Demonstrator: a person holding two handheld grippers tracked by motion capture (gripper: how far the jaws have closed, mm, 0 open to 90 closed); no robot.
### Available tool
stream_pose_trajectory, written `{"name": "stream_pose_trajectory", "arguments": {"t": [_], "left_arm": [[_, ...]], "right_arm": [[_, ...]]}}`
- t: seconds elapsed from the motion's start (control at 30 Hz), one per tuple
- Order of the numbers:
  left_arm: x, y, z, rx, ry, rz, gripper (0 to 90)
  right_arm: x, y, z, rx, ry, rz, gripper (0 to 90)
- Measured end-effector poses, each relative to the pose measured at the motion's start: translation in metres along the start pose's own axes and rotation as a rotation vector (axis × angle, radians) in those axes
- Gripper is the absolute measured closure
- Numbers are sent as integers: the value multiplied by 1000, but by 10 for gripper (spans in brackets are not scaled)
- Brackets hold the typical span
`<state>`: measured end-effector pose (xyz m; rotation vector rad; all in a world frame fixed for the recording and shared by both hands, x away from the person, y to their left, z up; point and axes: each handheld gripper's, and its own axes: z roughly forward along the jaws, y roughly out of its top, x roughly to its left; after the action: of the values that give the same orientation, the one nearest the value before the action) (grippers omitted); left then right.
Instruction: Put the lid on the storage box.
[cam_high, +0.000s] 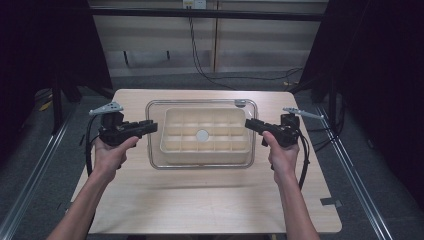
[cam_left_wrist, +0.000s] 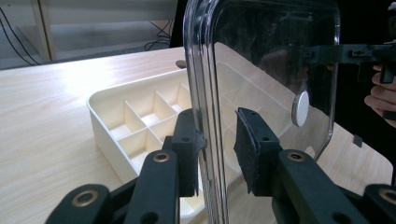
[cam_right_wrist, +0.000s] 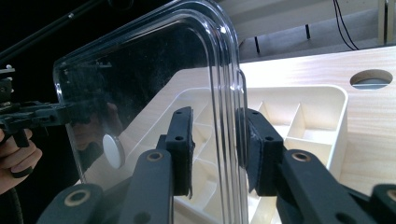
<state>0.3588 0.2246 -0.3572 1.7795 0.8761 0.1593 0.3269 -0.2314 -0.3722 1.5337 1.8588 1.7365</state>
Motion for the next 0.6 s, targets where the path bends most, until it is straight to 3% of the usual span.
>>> {"name": "stream_pose_trajectory", "arguments": {"t": [0.47, 0.6], "left_arm": [[6, 15, 15, -7, 6, 2, 711], [12, 15, 22, 0, 14, -11, 709]], "right_arm": [[-15, 15, 7, -3, -4, 12, 662], [-21, 17, 17, 10, -17, 20, 653]]}}
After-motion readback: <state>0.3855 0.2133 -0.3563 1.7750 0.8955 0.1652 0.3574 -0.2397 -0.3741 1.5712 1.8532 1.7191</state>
